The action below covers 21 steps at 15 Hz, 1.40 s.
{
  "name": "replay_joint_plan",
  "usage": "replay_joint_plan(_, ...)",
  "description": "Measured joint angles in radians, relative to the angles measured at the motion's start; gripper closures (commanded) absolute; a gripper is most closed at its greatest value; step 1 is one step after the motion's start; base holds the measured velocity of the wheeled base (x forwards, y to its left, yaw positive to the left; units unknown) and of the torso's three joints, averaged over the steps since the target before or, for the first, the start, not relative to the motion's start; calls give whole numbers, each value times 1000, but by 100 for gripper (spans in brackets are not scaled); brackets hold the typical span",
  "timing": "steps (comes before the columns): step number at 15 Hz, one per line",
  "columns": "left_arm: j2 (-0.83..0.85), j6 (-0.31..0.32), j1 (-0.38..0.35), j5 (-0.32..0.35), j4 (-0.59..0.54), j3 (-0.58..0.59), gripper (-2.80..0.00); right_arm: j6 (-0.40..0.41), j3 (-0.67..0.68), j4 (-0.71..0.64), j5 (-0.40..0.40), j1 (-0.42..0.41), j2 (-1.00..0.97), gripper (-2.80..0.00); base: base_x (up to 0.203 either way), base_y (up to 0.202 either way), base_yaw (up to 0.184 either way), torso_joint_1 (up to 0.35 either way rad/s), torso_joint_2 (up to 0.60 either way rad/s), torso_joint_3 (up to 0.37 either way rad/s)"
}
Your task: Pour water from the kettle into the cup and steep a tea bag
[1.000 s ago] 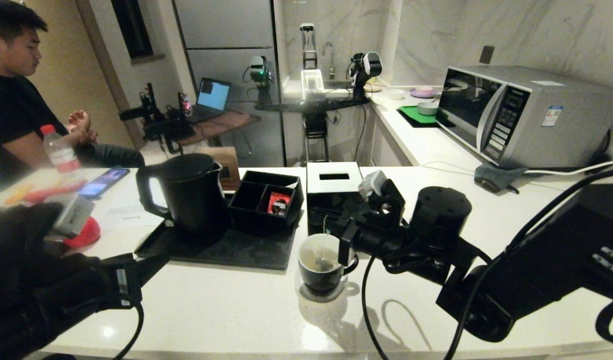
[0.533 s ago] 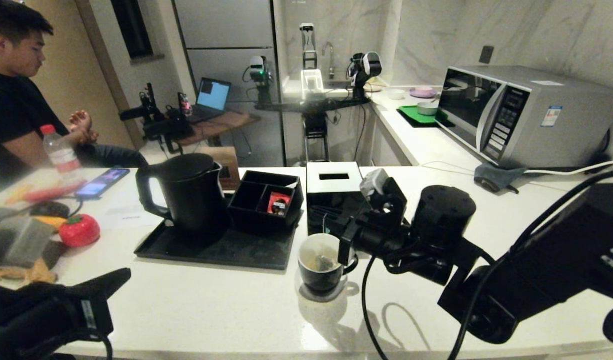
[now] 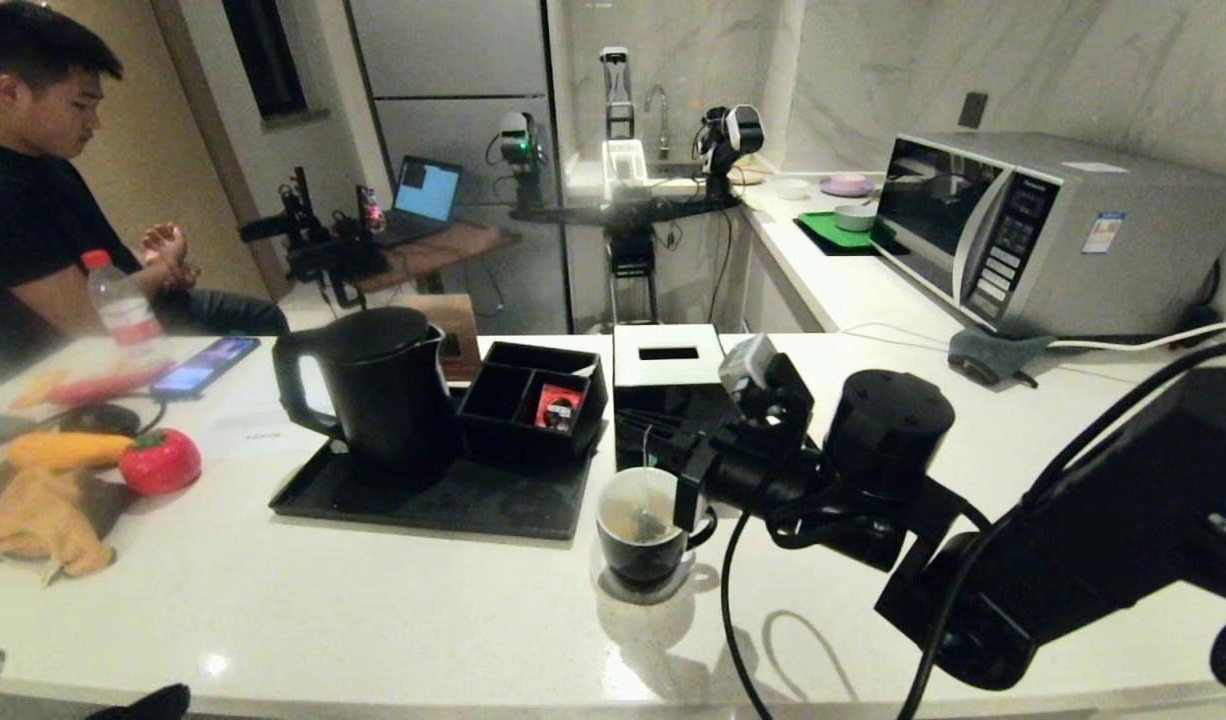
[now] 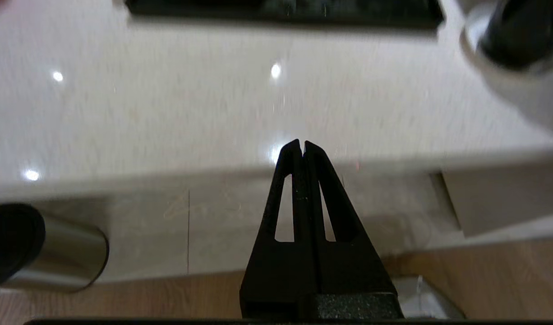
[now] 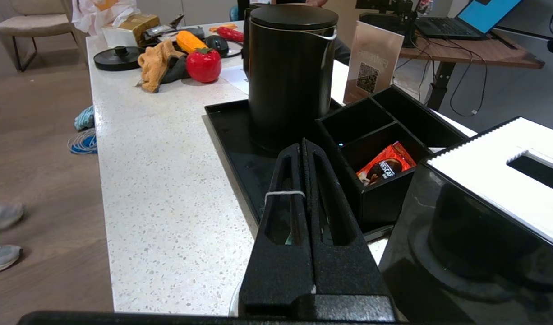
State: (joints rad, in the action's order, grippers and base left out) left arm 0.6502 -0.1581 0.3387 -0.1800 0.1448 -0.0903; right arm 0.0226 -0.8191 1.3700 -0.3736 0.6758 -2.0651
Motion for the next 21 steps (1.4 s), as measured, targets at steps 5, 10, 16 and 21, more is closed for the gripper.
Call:
replay_joint_plan(5, -266, -27, 12, 173, -173, 51, 0, 0, -1, -1, 0, 0, -6, 0, 0, 0, 0, 0, 0, 0)
replay_joint_plan(10, -360, -116, 34, 243, -166, 65, 0, 0, 4, 0, -1, 0, -31, 0, 0, 0, 0, 0, 0, 0)
replay_joint_plan(16, -374, -115, 35, 243, -166, 66, 0, -1, -1, 0, -2, -1, -59, 0, 0, 0, 0, 0, 0, 0)
replay_joint_plan(21, -375, -120, 35, 243, -166, 66, 0, -3, -67, -50, -3, -4, -24, 0, 0, 0, 0, 0, 0, 0)
